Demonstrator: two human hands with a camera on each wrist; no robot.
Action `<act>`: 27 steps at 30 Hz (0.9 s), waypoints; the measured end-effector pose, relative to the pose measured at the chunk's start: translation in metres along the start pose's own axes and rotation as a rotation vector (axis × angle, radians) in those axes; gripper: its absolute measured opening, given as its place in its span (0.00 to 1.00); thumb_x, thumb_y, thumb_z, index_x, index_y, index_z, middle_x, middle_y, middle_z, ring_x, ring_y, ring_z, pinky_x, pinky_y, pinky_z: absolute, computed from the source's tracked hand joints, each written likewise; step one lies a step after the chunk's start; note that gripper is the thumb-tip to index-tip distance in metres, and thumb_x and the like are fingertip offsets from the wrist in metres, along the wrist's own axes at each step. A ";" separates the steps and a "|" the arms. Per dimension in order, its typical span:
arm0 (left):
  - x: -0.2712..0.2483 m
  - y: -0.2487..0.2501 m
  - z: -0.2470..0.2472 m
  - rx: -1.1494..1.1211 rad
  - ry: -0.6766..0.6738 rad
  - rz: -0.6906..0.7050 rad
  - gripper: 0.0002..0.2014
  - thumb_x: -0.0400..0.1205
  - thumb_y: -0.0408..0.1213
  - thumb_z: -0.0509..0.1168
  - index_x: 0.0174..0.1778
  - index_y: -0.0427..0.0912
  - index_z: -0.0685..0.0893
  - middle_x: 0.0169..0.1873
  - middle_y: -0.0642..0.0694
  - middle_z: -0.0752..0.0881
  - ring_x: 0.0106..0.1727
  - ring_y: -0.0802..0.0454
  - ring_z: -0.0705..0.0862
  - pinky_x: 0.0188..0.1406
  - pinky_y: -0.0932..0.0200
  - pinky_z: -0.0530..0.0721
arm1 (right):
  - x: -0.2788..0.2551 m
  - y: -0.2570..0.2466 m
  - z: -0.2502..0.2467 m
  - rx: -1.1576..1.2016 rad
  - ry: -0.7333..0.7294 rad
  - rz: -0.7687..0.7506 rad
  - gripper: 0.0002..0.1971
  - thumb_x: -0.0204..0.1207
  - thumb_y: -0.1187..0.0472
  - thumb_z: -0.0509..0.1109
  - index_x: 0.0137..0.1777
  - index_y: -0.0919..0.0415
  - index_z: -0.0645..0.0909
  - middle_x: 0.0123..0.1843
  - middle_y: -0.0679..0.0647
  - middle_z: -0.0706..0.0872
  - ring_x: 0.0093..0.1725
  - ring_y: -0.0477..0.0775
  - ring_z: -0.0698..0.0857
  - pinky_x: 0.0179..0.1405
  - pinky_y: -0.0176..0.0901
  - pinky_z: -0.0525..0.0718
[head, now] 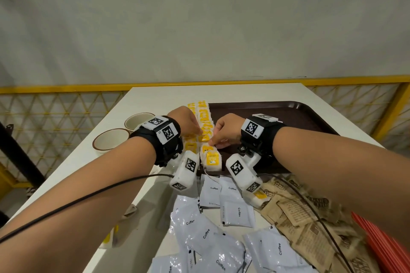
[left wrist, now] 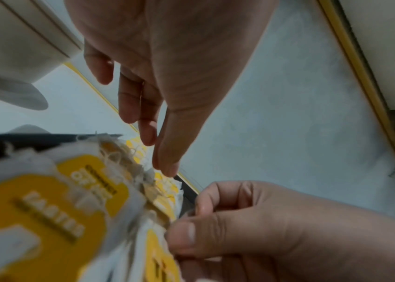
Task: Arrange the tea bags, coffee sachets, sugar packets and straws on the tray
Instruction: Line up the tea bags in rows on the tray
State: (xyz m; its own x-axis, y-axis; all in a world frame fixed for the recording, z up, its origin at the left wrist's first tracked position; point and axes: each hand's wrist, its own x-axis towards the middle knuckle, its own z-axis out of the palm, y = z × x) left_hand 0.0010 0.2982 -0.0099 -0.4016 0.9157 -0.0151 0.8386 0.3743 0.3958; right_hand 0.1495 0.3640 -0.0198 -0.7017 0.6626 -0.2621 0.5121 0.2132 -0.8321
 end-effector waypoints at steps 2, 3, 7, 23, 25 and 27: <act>-0.004 -0.002 -0.001 0.019 -0.013 0.021 0.10 0.75 0.44 0.74 0.45 0.42 0.91 0.45 0.47 0.88 0.49 0.50 0.84 0.47 0.58 0.80 | -0.003 -0.001 -0.005 0.020 0.015 0.047 0.12 0.69 0.72 0.78 0.31 0.65 0.78 0.27 0.61 0.84 0.40 0.61 0.84 0.58 0.59 0.86; -0.005 -0.003 -0.002 0.022 -0.022 0.033 0.09 0.75 0.44 0.74 0.46 0.43 0.91 0.45 0.47 0.88 0.49 0.51 0.84 0.47 0.58 0.80 | -0.005 -0.002 -0.006 0.029 0.017 0.078 0.12 0.71 0.71 0.77 0.32 0.65 0.77 0.26 0.59 0.83 0.39 0.58 0.84 0.54 0.55 0.87; -0.011 -0.004 -0.003 0.013 -0.070 0.080 0.09 0.74 0.44 0.75 0.46 0.43 0.91 0.44 0.49 0.87 0.47 0.53 0.83 0.46 0.59 0.80 | -0.014 0.000 -0.004 -0.050 -0.072 0.139 0.12 0.70 0.63 0.80 0.33 0.63 0.78 0.25 0.55 0.84 0.34 0.52 0.84 0.44 0.46 0.87; -0.018 0.010 -0.001 0.020 -0.117 0.088 0.08 0.76 0.45 0.73 0.44 0.45 0.87 0.42 0.50 0.84 0.46 0.53 0.81 0.46 0.60 0.77 | -0.022 -0.001 0.004 0.124 0.058 0.031 0.13 0.74 0.76 0.71 0.35 0.63 0.73 0.31 0.61 0.80 0.35 0.56 0.84 0.40 0.47 0.86; -0.017 0.011 0.000 0.013 -0.100 0.071 0.08 0.76 0.44 0.73 0.45 0.44 0.88 0.41 0.49 0.84 0.45 0.53 0.80 0.45 0.60 0.76 | -0.021 -0.002 0.004 0.129 0.077 0.042 0.13 0.75 0.73 0.73 0.34 0.63 0.72 0.26 0.58 0.79 0.36 0.56 0.84 0.42 0.48 0.87; -0.015 0.010 0.001 0.017 -0.097 0.060 0.07 0.76 0.43 0.73 0.45 0.44 0.88 0.41 0.49 0.84 0.45 0.53 0.80 0.45 0.60 0.76 | -0.021 -0.001 0.004 0.127 0.031 0.061 0.13 0.74 0.68 0.75 0.34 0.63 0.73 0.20 0.55 0.78 0.37 0.56 0.83 0.48 0.50 0.87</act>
State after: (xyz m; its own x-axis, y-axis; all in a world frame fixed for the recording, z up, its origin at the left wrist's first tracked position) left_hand 0.0159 0.2879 -0.0065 -0.3137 0.9461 -0.0807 0.8665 0.3200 0.3830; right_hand 0.1622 0.3469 -0.0153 -0.6543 0.6939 -0.3006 0.4851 0.0802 -0.8708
